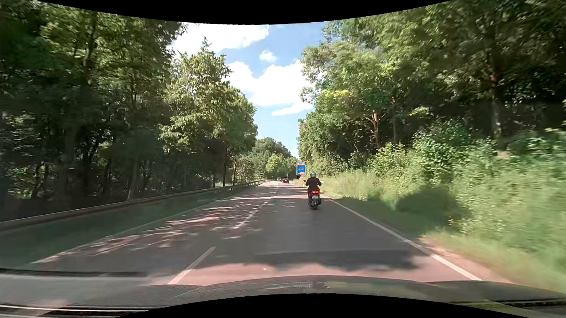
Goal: Follow the waypoints while adhering to traffic rules and regulations
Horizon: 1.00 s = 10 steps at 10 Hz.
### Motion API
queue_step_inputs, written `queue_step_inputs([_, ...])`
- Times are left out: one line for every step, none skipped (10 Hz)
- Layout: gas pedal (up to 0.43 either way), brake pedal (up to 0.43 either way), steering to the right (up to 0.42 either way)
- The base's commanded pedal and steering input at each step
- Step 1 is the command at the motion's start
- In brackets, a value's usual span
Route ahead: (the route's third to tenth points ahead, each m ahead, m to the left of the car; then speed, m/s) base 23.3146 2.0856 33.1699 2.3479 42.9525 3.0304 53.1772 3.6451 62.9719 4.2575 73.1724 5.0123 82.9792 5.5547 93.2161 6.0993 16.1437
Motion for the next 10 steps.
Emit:
queue_step_inputs([0.240,0.006,-0.011])
queue_step_inputs([0.240,0.012,-0.011])
queue_step_inputs([0.240,0.012,-0.011])
queue_step_inputs([0.240,0.012,-0.011])
queue_step_inputs([0.240,0.012,-0.009])
queue_step_inputs([0.240,0.012,-0.007])
queue_step_inputs([0.240,0.012,-0.006])
queue_step_inputs([0.240,0.012,-0.007])
queue_step_inputs([0.240,0.012,-0.007])
queue_step_inputs([0.240,0.012,-0.007])
